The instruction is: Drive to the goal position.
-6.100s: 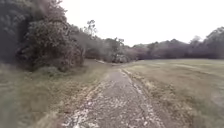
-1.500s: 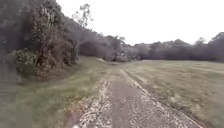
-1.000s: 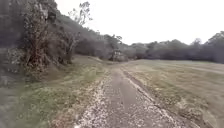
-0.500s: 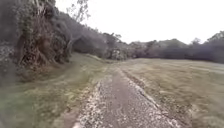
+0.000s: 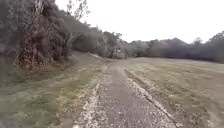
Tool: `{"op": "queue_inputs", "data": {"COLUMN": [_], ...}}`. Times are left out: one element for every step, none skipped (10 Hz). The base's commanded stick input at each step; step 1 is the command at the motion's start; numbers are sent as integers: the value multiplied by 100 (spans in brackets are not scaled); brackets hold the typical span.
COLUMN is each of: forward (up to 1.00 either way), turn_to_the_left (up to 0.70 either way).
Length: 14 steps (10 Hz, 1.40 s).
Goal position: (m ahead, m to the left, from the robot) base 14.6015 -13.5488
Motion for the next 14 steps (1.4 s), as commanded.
{"op": "queue_inputs", "data": {"forward": [60, 60, 60, 60, 60, 60, 60, 60, 60, 60, 60, 60, 60, 60], "turn_to_the_left": [0, 0, 0, 0, 0, 0, 0, 0, 0, 0, 0, 0, 0, 0]}}
